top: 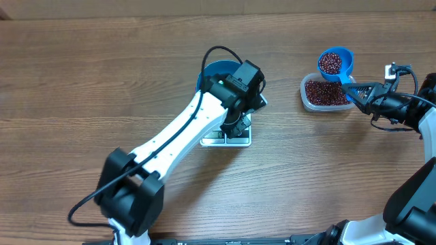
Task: Scoop item into bowl and weigh 150g on scale
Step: 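Pull the left gripper back from the scale toward the bowl's left side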
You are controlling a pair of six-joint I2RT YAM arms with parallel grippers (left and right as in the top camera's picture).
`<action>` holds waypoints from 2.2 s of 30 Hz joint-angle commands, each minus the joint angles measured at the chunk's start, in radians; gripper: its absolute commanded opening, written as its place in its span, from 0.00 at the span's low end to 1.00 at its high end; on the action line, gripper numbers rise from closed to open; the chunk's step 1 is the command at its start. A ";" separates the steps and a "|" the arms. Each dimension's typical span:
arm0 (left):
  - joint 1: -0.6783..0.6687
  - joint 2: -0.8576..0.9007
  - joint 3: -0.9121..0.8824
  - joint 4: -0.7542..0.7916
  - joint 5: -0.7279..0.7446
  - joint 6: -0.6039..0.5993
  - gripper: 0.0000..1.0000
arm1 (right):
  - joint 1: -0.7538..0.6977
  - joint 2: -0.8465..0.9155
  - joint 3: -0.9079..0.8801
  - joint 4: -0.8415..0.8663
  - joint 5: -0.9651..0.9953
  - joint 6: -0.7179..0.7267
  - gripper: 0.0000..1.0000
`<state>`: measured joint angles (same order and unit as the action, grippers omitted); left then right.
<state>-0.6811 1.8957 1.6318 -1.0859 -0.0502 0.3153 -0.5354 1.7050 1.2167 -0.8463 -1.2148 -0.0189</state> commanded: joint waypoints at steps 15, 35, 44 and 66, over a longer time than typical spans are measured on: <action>-0.004 -0.204 0.024 -0.127 -0.027 0.056 0.04 | -0.004 0.006 0.012 0.016 -0.024 -0.016 0.04; 0.094 -0.396 0.024 -0.181 -0.006 0.067 0.04 | -0.004 0.006 0.012 0.030 -0.025 -0.016 0.04; 0.100 -0.444 0.024 -0.182 0.048 0.082 0.04 | -0.003 0.006 0.012 0.038 -0.025 -0.016 0.04; 0.183 -0.531 0.024 -0.235 0.244 0.190 0.04 | -0.003 0.006 0.012 0.057 -0.025 -0.016 0.04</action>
<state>-0.5022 1.3819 1.6341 -1.3071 0.1211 0.4484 -0.5354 1.7050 1.2167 -0.8005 -1.2148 -0.0189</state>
